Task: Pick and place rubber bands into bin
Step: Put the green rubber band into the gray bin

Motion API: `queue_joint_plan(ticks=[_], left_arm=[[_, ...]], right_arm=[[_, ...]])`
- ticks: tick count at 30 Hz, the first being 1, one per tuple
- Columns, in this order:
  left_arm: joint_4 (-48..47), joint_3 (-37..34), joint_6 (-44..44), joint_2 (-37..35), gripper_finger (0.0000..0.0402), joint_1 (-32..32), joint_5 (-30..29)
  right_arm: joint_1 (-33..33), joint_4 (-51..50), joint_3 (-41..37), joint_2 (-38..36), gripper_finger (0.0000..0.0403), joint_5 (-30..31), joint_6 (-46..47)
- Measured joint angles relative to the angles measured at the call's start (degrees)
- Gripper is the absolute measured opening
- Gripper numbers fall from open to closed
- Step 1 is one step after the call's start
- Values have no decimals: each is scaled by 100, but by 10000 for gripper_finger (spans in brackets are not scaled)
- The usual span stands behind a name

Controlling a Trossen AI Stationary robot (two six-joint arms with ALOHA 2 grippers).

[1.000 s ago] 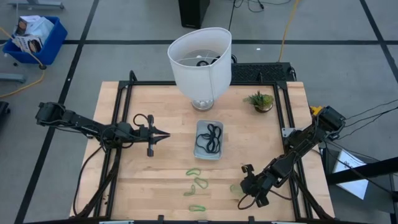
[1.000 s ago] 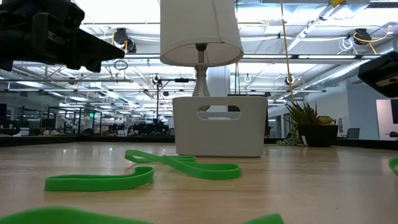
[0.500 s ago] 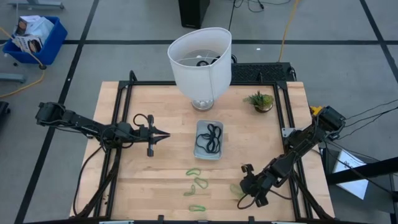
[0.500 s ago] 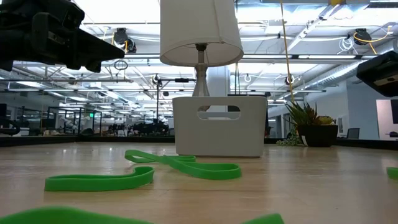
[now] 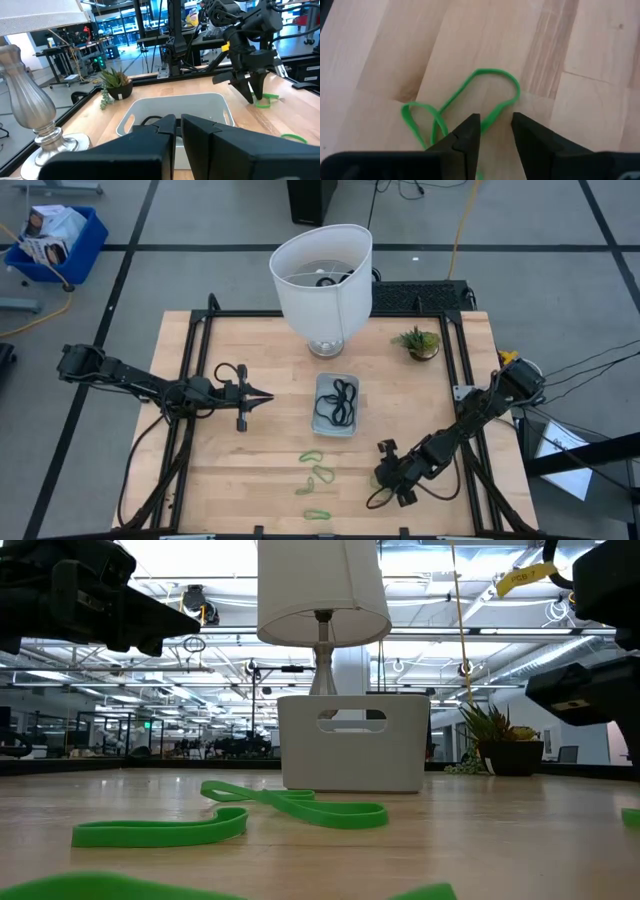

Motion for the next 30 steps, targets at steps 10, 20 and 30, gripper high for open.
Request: queue_joint_plan(ticks=[10,20,30], left_arm=[[0,0,0,-2,37,0,1],[0,0,0,0,37,-2,4],[-2,0,0,0,37,-2,6]], right_arm=[[-11,282,-4,68,108,-7,-56],[17,540,15,577,102,61,-93],[-84,532,4,585,10,22,0]])
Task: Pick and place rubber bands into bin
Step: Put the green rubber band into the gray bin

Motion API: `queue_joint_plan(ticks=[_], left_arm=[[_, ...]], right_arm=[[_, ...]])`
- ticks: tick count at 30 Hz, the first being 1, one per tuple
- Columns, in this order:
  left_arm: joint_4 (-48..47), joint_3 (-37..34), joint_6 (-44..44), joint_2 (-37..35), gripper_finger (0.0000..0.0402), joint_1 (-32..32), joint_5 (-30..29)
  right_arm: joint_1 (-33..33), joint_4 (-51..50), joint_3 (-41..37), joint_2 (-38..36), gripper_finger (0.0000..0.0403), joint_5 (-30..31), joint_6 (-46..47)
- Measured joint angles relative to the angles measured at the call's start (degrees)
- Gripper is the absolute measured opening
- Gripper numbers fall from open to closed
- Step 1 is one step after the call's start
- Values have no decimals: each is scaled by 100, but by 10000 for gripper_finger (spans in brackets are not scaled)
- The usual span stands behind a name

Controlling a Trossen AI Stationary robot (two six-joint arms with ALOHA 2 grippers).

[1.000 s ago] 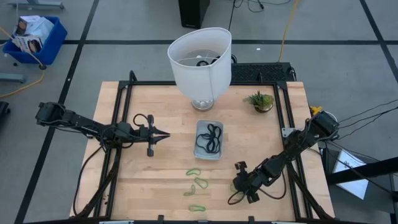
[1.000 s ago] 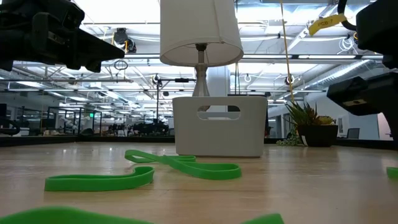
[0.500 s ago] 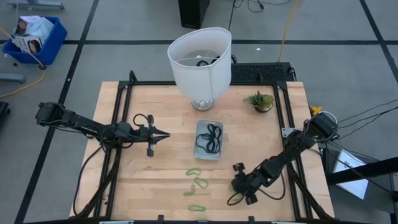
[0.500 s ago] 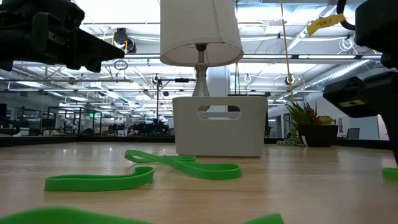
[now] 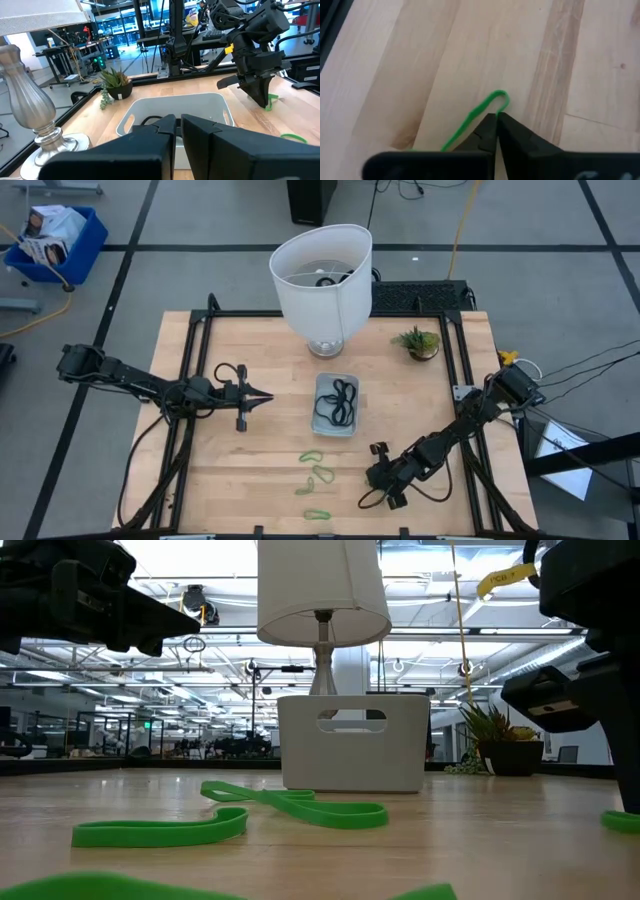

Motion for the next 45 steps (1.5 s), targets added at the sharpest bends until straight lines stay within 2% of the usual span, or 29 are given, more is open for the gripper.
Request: queue_joint_plan(ticks=[8,15,19,24,27,31,36,45], left_arm=[[0,0,0,0,37,2,0],[-48,0,31,-1,37,2,0],[-46,0,28,-2,37,4,0],[-46,0,22,-2,37,4,-2],[-32,0,22,-2,37,2,-2],[27,0,78,-2,37,2,-2],[28,0,146,-2,37,3,-2],[4,0,162,-2,37,3,-4]], right_arm=[[-106,-325,120,-597,2,185,-659],[-124,-1255,776,-1594,1,1104,-1299],[-126,-1257,839,-2087,1,1554,-1476],[-190,-1414,652,-2239,1,2326,-1580],[-459,-1134,662,-2273,1,2526,-1793],[-964,-520,651,-2254,0,2470,-2461],[-1836,52,654,-2250,0,1444,-3127],[-3152,213,658,-1648,0,371,-3357]])
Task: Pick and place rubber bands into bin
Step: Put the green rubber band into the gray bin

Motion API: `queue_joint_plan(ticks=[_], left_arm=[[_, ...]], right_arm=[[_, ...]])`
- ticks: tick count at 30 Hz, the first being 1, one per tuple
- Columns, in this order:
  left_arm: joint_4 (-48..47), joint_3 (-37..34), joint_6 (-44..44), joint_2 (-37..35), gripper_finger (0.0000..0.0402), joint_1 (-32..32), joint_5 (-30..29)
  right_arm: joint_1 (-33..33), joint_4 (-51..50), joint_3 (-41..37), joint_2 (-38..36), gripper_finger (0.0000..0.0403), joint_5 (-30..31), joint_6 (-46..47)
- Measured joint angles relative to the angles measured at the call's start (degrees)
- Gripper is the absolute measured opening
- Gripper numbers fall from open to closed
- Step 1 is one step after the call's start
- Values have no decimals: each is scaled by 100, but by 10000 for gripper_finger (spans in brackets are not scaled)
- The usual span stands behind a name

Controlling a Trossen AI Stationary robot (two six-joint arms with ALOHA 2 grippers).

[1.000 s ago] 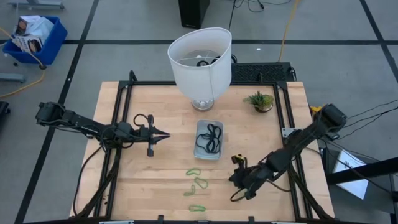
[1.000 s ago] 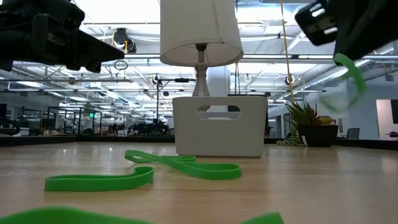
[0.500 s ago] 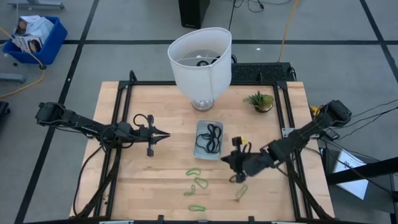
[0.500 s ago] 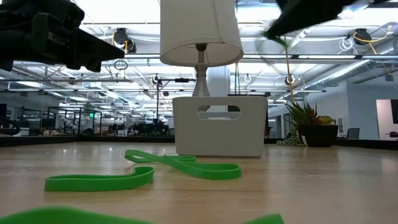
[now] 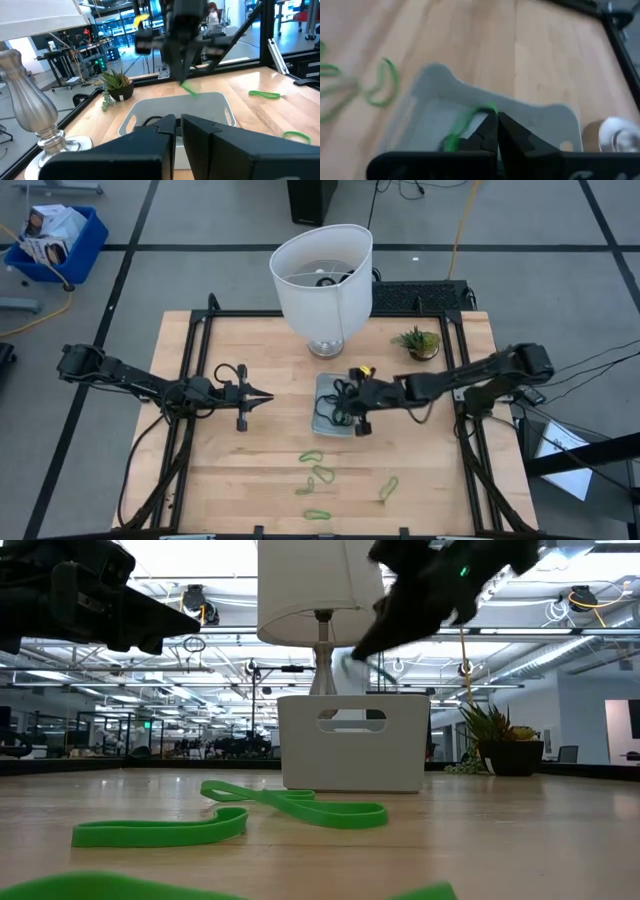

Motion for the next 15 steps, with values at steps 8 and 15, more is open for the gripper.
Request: queue_joint_plan(ticks=[8,15], left_arm=[[-2,0,46,1,37,0,-2],[-2,0,44,0,37,-1,-2]], right_arm=[[-436,26,0,679,0,-296,108],[-502,85,0,969,2,-436,134]])
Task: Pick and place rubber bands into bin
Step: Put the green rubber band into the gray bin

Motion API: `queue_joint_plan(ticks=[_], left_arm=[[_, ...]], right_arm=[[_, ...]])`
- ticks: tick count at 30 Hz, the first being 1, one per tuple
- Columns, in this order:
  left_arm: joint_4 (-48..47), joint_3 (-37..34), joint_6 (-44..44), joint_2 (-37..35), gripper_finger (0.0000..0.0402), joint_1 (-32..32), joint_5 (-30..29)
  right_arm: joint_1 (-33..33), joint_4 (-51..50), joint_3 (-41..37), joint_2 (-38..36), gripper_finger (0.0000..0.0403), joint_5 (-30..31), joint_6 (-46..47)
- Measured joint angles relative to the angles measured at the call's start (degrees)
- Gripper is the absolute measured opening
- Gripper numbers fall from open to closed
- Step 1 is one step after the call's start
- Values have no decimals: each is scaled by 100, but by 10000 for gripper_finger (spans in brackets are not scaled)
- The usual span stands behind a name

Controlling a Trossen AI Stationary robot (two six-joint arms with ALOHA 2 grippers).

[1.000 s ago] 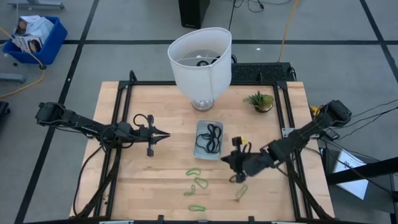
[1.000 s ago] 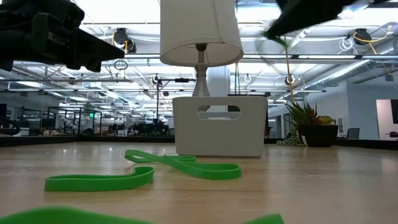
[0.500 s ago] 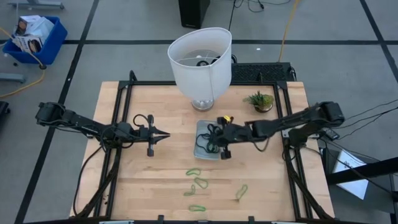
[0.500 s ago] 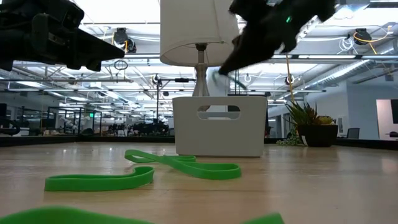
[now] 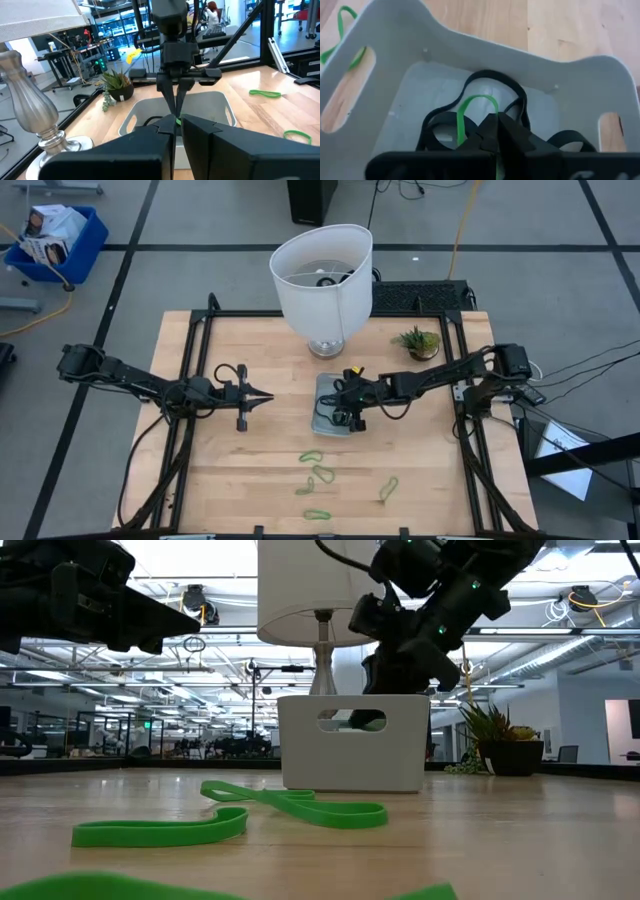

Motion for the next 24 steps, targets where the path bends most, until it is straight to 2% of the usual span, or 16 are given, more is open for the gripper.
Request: queue_joint_plan(ticks=[4,12,15,20,24], left_arm=[[0,0,0,1,37,1,0],[-10,0,-3,0,37,0,0],[-26,0,-4,0,37,1,-2],[-80,0,72,0,37,0,-2],[-164,0,92,2,37,0,-7]], right_arm=[[40,17,0,3,32,5,76],[86,43,0,-149,152,178,279],[104,-28,-2,-362,180,181,282],[301,-144,-2,-1068,181,171,280],[541,-637,4,-1825,136,169,77]])
